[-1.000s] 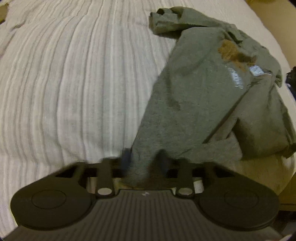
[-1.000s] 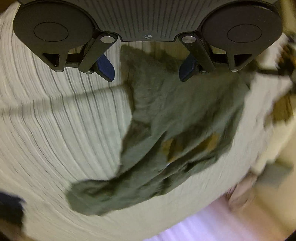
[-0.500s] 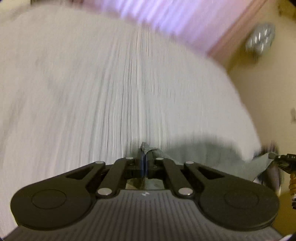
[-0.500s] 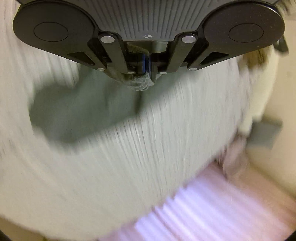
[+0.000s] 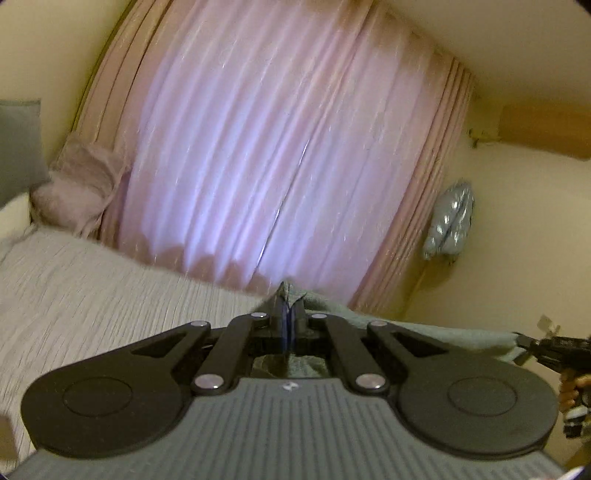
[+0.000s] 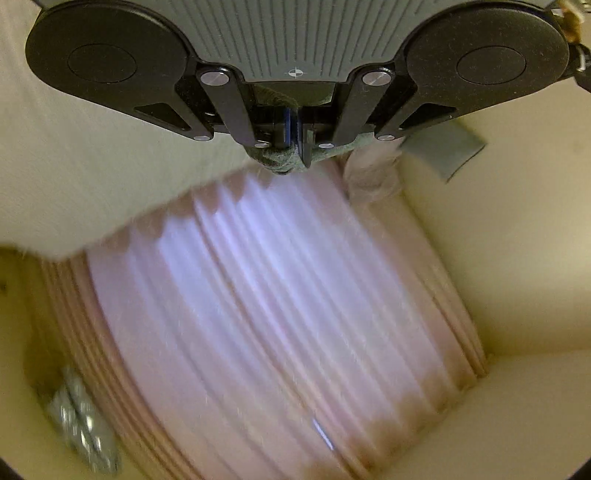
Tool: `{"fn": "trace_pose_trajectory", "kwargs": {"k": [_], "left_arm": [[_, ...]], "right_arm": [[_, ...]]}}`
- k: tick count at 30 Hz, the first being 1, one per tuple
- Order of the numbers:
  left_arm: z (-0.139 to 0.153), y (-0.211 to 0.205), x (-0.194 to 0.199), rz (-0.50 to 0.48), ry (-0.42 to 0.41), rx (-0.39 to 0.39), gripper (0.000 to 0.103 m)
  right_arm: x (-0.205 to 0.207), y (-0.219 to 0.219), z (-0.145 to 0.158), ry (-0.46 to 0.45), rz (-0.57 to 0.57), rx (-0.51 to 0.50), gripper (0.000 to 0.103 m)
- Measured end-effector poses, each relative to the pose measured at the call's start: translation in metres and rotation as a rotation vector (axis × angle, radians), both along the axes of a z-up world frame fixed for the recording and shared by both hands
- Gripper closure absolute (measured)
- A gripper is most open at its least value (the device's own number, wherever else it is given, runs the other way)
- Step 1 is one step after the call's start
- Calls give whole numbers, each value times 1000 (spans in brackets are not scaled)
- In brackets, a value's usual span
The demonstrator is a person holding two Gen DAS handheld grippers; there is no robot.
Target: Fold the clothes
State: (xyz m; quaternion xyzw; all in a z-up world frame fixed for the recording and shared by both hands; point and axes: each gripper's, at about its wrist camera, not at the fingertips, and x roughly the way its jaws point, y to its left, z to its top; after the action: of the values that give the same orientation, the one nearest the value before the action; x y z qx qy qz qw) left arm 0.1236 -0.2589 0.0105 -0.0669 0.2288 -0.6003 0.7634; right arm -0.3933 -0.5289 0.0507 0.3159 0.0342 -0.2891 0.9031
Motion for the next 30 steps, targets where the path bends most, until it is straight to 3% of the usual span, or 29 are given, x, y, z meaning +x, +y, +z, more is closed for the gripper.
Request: {"fn": "trace_pose_trajectory", "kwargs": {"k": [3,6,9,12,16,18,20,21,23,26,30], "left_arm": [[-50,38,-17,10,49,123,103],[-128,72,-37,31,137,306,103],[-213,108,-56,46,247,503,103],[-297,142,-75,53,339,677,103],[-383,162,-95,52,338,872,102],[-397,169,-98,70,319,902,99],[-398,176,-97,84,321,897,93],[-395,179,-94,87,333,880,89],[-388,184,-87,100,355,845,74],[-377,188,-90,111,383,798,63],[-384,188,-97,91,416,777,57]], "right_arm": [[-9,17,-49,76,54,108,101],[-21,46,-120,189,85,253,101],[-45,80,-212,301,92,455,101],[-64,113,-306,455,84,592,101],[-84,135,-407,565,31,725,100],[-94,143,-428,559,8,744,97],[-102,147,-429,556,-18,717,35],[-104,150,-422,554,-30,688,30],[-105,156,-413,518,-31,666,30],[-113,160,-414,458,-34,667,30],[-108,163,-426,419,-8,649,30]]}}
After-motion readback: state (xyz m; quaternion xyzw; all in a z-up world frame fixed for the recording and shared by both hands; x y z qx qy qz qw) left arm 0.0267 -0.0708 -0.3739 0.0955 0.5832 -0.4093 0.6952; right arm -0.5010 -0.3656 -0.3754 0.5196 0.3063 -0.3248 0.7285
